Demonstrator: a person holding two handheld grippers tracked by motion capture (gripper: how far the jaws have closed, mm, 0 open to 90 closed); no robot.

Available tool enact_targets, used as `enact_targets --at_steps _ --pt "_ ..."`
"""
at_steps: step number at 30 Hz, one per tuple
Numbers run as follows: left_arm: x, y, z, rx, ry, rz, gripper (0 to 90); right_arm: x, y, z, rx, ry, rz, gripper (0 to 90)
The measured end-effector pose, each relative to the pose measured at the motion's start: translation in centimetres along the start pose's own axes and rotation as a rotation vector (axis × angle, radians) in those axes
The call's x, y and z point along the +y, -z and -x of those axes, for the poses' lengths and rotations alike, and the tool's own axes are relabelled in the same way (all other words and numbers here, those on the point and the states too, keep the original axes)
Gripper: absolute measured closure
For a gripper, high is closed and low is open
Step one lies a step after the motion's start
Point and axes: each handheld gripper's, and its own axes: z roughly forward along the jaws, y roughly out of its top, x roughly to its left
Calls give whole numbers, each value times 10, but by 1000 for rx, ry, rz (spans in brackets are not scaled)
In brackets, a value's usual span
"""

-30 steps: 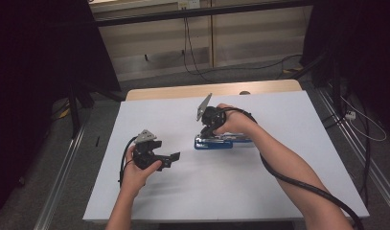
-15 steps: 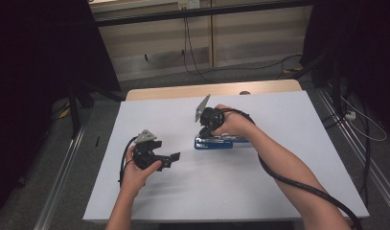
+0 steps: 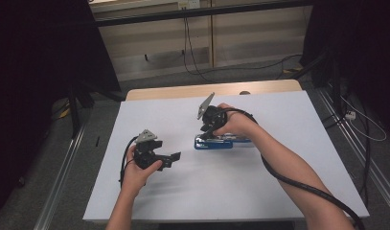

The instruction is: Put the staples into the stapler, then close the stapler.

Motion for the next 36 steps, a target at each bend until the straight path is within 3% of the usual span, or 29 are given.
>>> enact_targets --at_steps 14,23,36 --pt "1 -5 2 -5 -5 0 56 -23 24 -3 -58 -57 40 404" --pt "3 -8 4 -15 -14 -2 56 -37 36 -8 -107 -122 60 268" --pt "6 -12 6 -16 -14 7 56 -62 53 -13 -155 -174 66 211"
